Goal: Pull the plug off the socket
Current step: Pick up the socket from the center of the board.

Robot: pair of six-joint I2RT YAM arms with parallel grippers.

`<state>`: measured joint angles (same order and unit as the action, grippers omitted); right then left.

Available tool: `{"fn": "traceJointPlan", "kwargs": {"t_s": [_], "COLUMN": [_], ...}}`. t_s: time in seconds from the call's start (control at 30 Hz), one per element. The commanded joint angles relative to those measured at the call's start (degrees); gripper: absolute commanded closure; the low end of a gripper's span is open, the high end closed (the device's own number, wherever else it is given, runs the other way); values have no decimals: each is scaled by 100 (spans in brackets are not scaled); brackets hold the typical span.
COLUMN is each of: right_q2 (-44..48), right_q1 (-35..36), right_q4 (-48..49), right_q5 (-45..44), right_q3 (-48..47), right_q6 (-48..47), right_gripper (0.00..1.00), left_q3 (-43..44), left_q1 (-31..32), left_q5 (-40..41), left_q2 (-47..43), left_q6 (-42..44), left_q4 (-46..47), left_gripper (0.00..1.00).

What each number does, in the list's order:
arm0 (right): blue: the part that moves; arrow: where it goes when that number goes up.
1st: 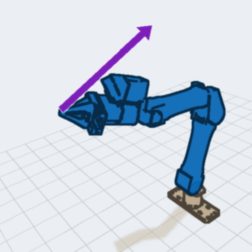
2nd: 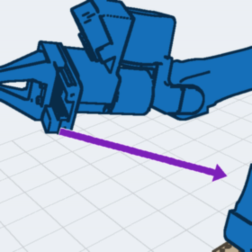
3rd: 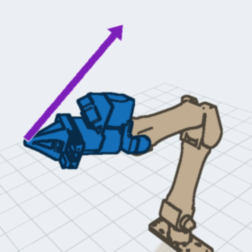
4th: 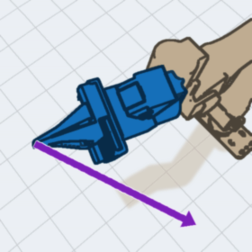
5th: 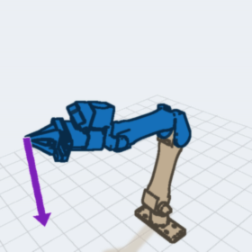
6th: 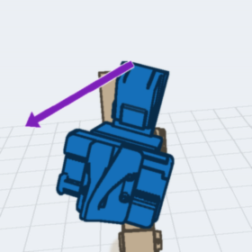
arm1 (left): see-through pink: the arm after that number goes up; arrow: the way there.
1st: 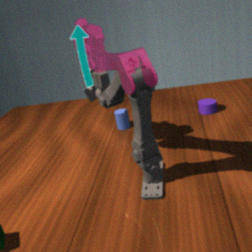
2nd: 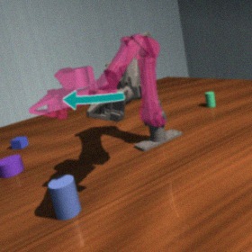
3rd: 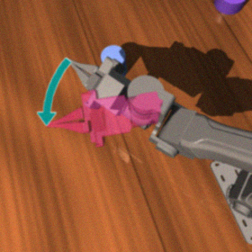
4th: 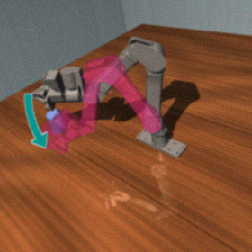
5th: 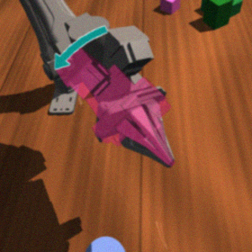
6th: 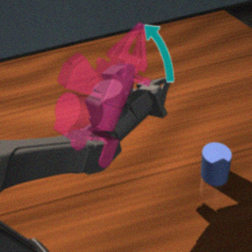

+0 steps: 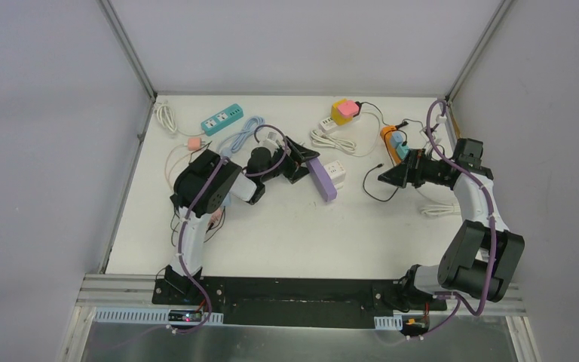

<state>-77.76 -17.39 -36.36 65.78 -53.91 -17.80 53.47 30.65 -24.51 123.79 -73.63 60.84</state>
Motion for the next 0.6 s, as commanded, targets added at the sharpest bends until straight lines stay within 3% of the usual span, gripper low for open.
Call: {"fn": "traceJointPlan", "kwargs": {"t_s": [0.0,0.57], "right_q2": [-53,-221], "right_q1": [-28,-28], "right_q4": [-2,-115], "right_q5": [181,120], "right_q3": [-85,-142], "right_q6": [-206,-324], "right_gripper": [0,0], "left_q3": [141,338], "left_q1": [27,164], "left_q5": [-21,-27], "left_q2": [291,609], "left_q6": [-199,-117], "left_q4": [646,1132], "left_gripper": [12,21]}}
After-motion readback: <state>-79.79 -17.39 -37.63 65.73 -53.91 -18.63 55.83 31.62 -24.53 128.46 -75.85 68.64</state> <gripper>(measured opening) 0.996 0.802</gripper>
